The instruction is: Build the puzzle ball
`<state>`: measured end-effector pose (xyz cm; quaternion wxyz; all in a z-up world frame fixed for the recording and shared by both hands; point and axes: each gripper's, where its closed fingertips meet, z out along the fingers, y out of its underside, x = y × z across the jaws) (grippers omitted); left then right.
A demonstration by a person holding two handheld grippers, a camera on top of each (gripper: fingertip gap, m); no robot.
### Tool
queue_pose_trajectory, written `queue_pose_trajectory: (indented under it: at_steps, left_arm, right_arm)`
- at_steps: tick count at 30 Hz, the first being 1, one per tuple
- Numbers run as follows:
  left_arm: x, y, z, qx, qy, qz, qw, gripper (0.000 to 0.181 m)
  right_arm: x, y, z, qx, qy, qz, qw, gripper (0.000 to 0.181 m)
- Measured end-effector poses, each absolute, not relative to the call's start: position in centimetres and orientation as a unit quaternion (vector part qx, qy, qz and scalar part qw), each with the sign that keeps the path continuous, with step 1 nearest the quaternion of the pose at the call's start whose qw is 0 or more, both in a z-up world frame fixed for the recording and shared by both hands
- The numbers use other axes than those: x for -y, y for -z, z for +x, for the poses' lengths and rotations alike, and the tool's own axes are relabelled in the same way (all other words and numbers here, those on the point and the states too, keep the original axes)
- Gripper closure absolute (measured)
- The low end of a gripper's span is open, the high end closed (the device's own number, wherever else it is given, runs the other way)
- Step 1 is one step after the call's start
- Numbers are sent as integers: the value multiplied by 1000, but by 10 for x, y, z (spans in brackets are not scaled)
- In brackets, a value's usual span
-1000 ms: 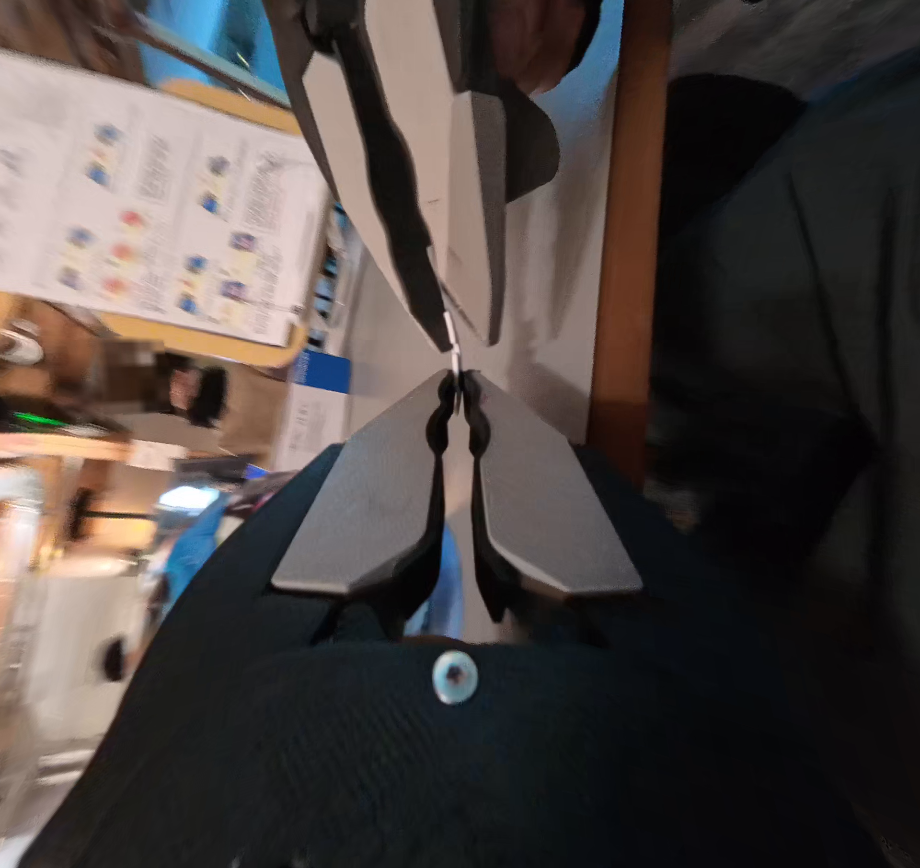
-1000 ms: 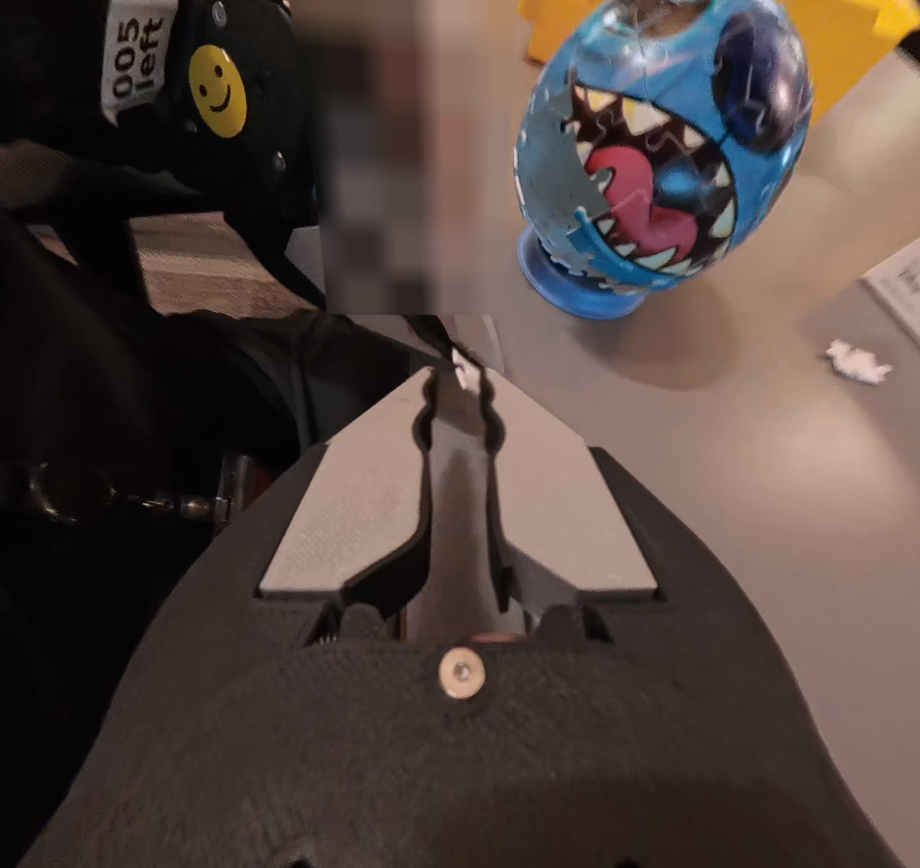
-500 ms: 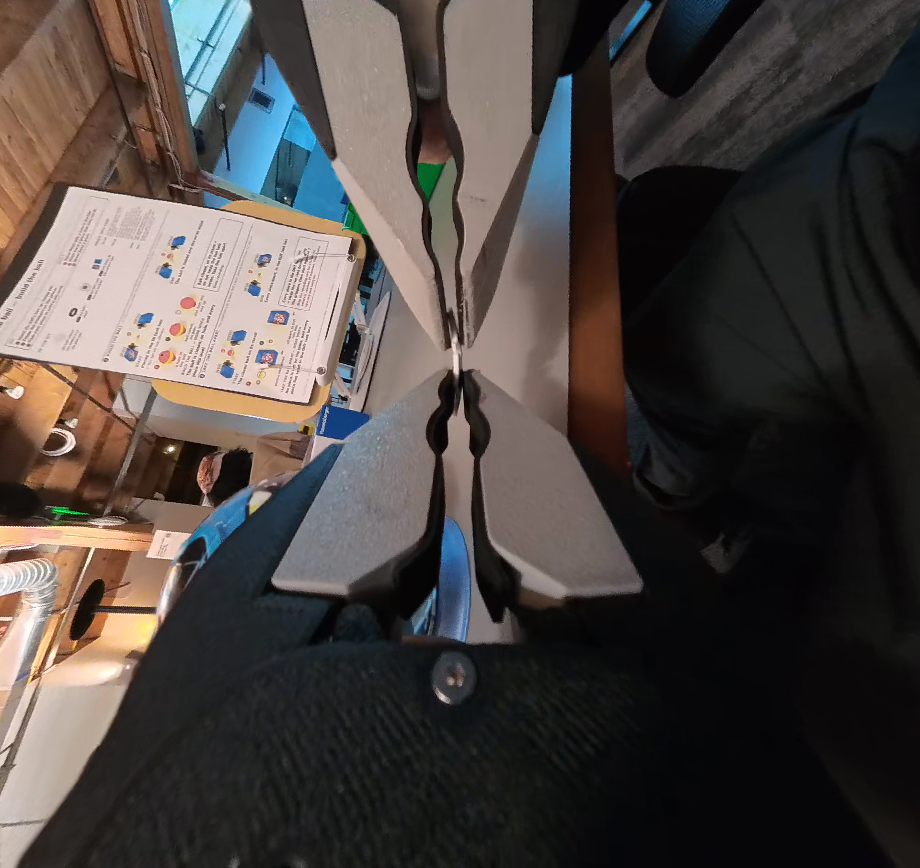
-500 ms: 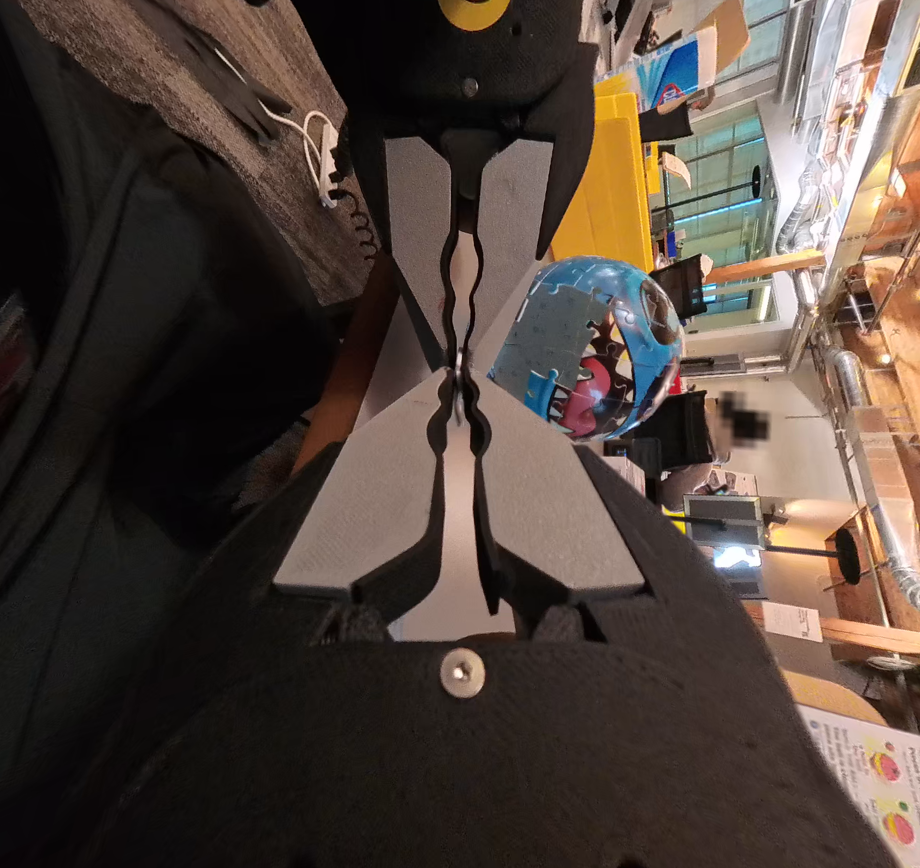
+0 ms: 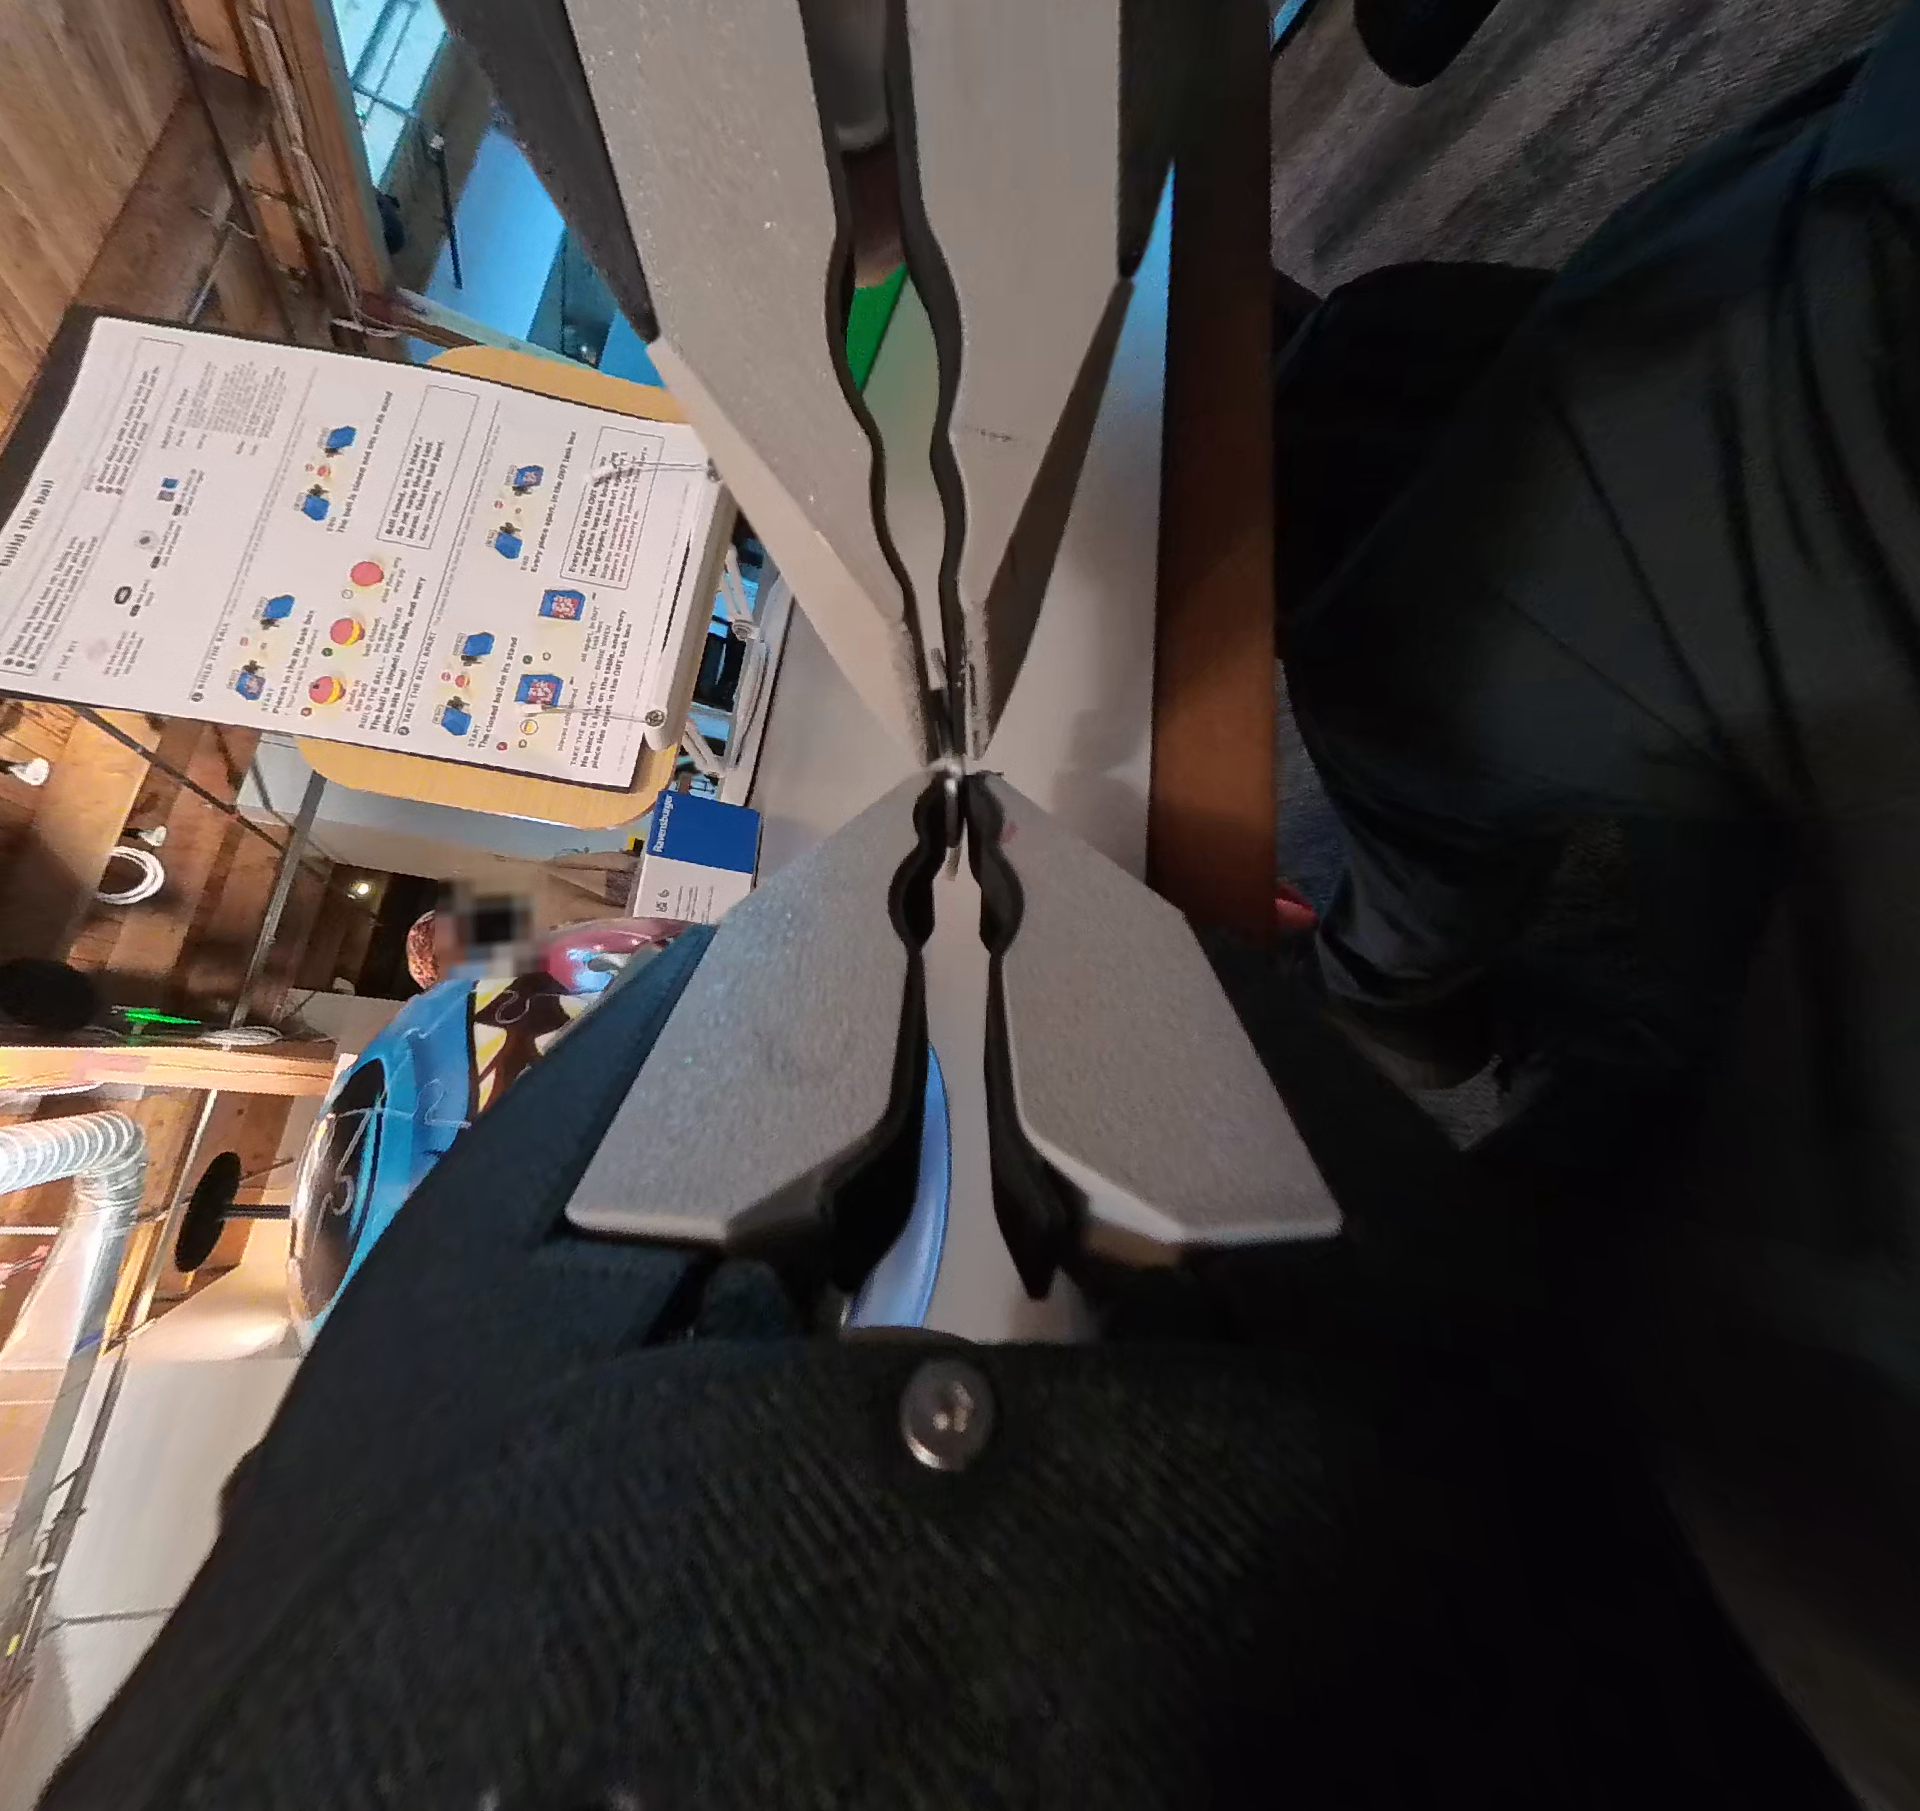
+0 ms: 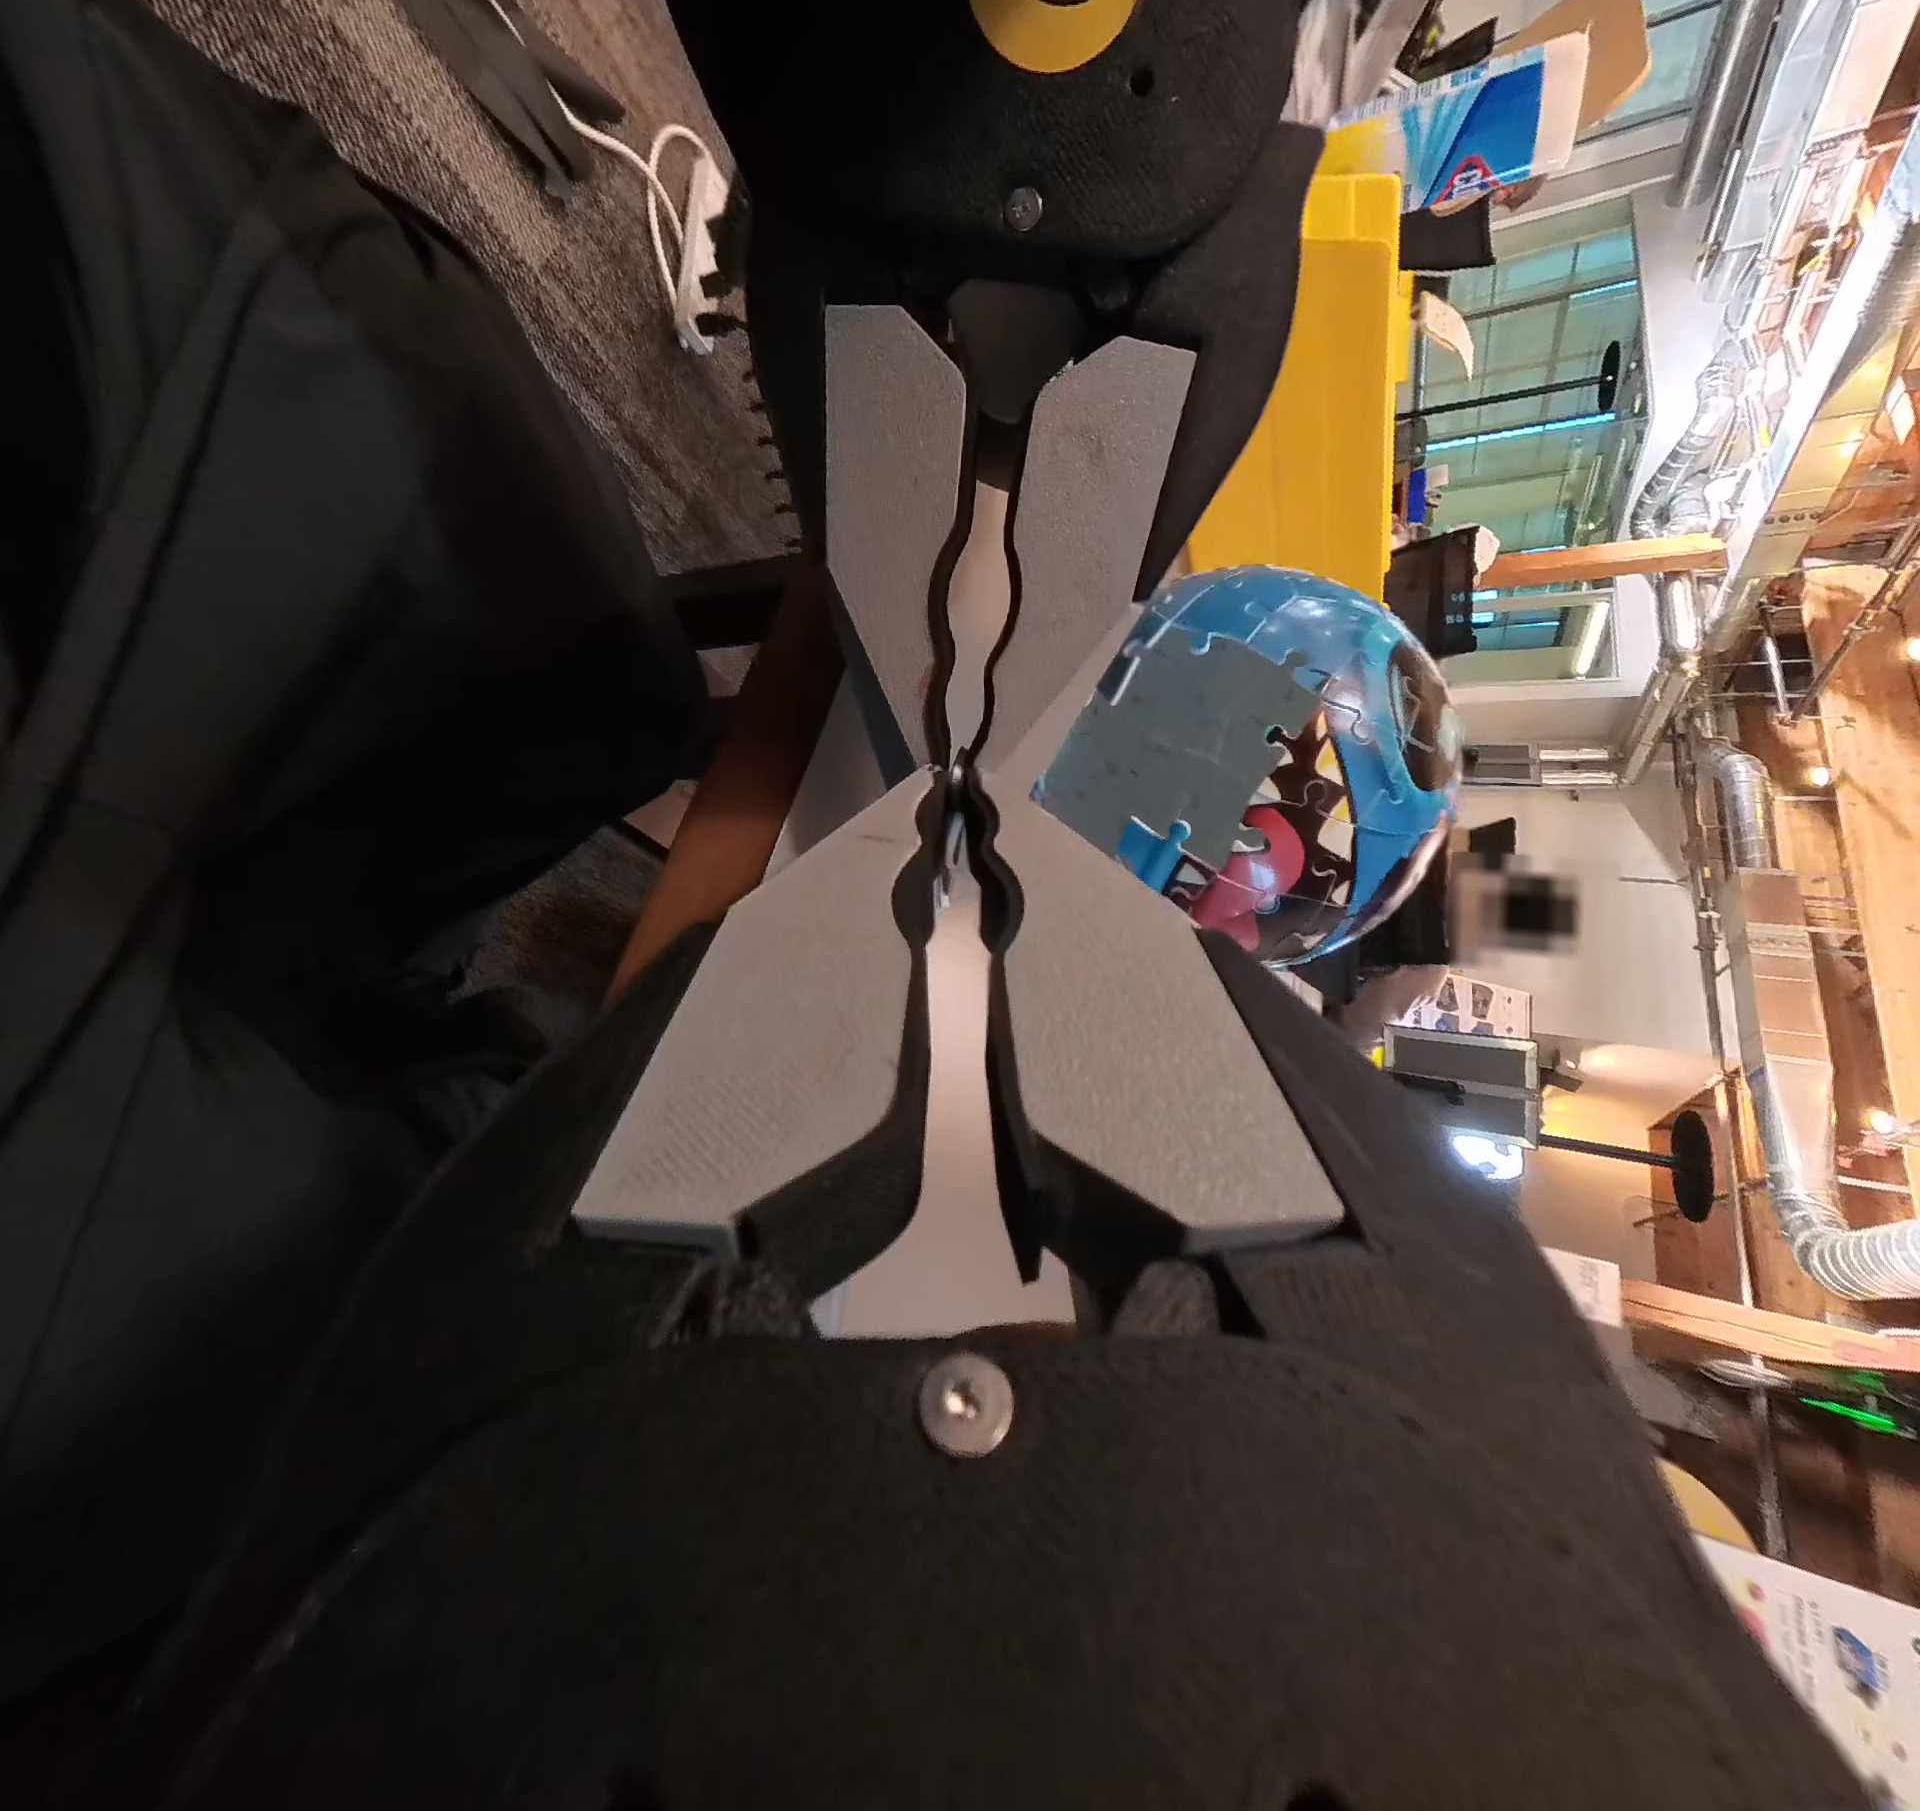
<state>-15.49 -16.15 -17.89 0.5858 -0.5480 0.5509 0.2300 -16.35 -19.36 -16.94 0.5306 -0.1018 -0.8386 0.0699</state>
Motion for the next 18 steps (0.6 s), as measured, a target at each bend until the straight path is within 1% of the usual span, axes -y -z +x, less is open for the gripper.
queue_pose_trajectory:
  at_steps: [5, 7, 8, 11, 15, 18]
  left_arm:
    - [156, 178, -166, -536, -255, -566, 573, 178]
    - [157, 179, -180, -517, -269, -589, 560, 160]
    - [161, 180, -186, -512, -268, -600, 554, 156]
    - [176, 177, -200, -497, -254, -617, 555, 160]
    - [186, 170, -222, -476, -289, -623, 549, 163]
    - [190, 170, -227, -465, -290, -627, 554, 166]
  right_arm:
    - [187, 172, -171, 838, -37, -90, 536, 181]
    - [184, 174, -174, 837, -25, -82, 541, 181]
    - [180, 176, -177, 836, -18, -75, 544, 181]
    - [159, 180, -191, 834, 22, -59, 548, 181]
    - [142, 185, -213, 844, 19, -51, 533, 181]
    - [134, 187, -228, 850, 17, -41, 526, 181]
